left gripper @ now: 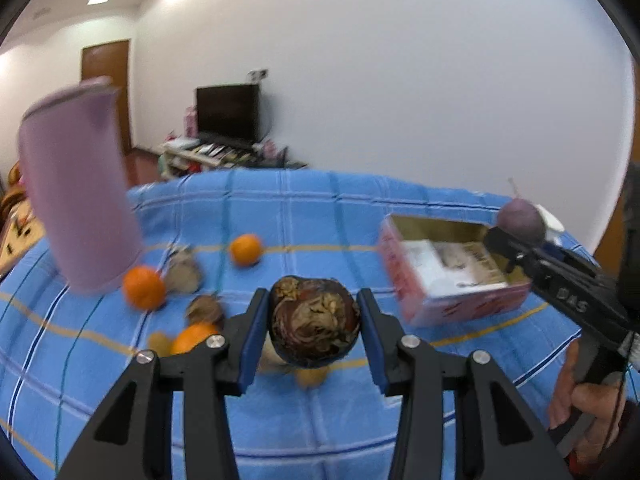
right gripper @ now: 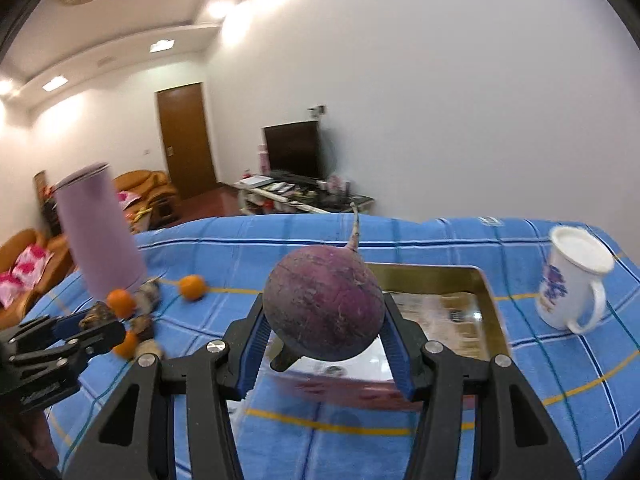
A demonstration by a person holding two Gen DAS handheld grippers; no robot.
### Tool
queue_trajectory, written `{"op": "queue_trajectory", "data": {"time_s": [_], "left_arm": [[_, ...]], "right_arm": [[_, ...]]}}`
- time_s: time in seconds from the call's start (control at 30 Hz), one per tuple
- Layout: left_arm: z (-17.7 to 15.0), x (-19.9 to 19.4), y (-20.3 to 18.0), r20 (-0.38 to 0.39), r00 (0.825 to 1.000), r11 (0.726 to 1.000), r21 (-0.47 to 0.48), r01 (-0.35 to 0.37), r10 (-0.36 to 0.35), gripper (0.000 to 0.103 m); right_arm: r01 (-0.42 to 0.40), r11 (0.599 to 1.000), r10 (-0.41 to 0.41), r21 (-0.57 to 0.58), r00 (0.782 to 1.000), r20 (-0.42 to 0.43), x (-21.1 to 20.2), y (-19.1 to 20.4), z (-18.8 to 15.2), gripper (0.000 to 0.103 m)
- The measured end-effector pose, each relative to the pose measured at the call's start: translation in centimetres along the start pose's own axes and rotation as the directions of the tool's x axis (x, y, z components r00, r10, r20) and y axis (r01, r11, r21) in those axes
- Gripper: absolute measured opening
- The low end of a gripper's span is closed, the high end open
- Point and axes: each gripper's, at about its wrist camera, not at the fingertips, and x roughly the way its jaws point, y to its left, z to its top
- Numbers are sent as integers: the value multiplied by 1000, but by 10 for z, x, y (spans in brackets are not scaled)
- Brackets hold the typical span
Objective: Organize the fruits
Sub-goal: 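Carry both fruits to the pink tin while the right gripper releases the beet inside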
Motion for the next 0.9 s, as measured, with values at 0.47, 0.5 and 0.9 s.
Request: {"op": "queue_trajectory", "data": {"time_s": [0.47,0.5,0.9], "left_arm": [[18,68,-81,-28,994,992,72,108,-106,46],[18,75,-86,-36,993,991,73,113,-111,46],[19,122,-114,-108,983,986,53,155,-149,46]], "right_arm": [[161,987,-162,-13,978,-130,33,-87,-11,54],[163,986,-164,-19,977,-135,34,-90,-11,54],[145,981,-169,-132,965,-201,55,-76,-18,55]]}}
